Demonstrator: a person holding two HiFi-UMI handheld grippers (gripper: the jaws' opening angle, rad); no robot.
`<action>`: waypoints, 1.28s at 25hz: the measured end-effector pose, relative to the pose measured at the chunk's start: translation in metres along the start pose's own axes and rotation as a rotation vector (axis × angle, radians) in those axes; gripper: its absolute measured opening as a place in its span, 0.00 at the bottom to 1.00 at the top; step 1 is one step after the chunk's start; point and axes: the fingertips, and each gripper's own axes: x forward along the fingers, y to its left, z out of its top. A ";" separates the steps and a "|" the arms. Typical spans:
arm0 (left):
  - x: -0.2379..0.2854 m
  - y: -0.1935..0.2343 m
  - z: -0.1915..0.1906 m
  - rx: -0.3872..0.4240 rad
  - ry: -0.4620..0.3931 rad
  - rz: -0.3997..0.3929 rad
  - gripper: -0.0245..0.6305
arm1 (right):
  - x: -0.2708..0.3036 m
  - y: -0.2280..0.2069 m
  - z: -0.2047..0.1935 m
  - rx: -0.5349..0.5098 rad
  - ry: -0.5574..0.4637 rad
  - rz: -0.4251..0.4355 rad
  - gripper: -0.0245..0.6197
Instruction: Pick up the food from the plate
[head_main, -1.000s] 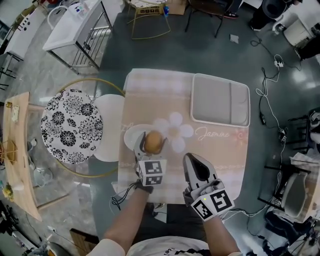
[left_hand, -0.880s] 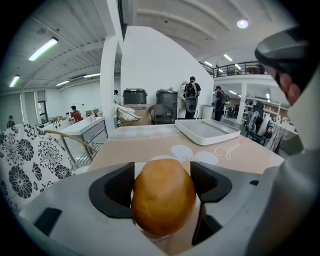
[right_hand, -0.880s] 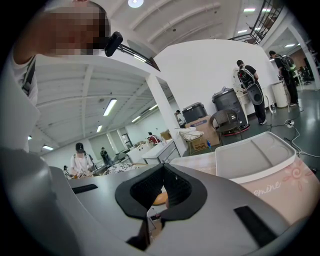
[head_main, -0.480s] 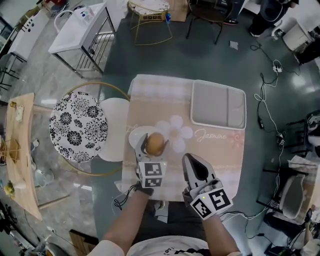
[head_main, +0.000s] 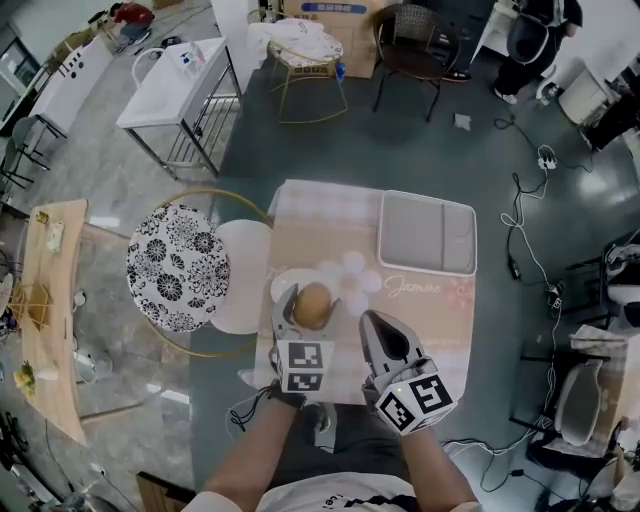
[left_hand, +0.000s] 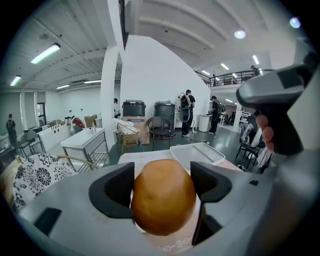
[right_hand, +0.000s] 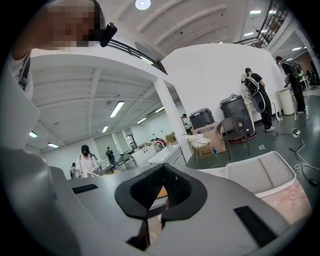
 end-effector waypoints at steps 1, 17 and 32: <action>-0.006 0.000 0.007 0.002 -0.006 0.000 0.57 | 0.000 0.003 0.005 -0.004 -0.006 0.002 0.06; -0.090 -0.022 0.106 0.022 -0.096 -0.049 0.57 | -0.006 0.045 0.084 -0.093 -0.085 0.032 0.06; -0.146 -0.031 0.183 0.060 -0.165 -0.086 0.57 | -0.007 0.089 0.164 -0.182 -0.189 0.113 0.06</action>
